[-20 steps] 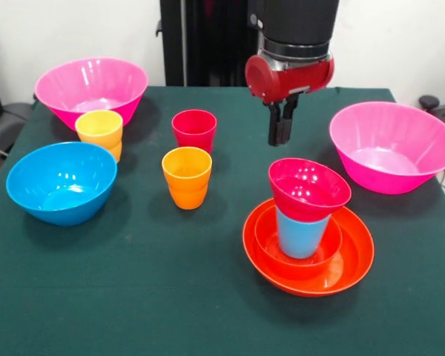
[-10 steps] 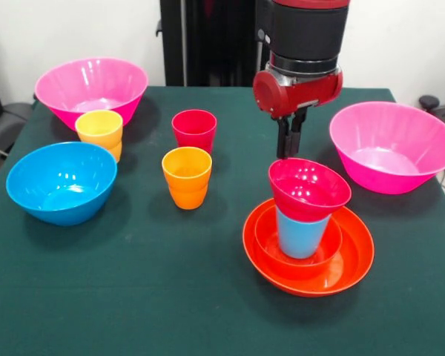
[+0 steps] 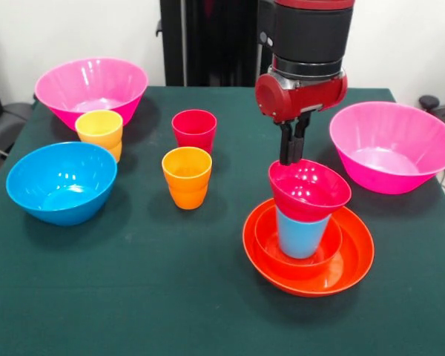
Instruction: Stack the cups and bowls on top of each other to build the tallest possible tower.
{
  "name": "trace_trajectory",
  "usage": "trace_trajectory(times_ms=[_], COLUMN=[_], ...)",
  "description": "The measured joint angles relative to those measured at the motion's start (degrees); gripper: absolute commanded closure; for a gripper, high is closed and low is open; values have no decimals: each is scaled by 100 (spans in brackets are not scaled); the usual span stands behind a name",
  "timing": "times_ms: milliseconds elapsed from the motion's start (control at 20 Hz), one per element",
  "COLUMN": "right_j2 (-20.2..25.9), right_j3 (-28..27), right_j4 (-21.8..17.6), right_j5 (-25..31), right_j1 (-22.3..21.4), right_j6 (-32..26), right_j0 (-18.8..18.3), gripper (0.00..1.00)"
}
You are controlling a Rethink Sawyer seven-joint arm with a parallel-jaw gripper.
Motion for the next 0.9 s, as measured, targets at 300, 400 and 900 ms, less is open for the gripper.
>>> trace_trajectory(times_ms=[300, 400, 900], right_j2=[1, 0, -7], right_j3=[-38, -43, -44], right_j4=[36, 40, 40], right_j5=[0, 0, -1], right_j1=[4, 31, 248], right_j6=[0, 0, 0], right_j0=[8, 8, 24], gripper=[100, 100, 100])
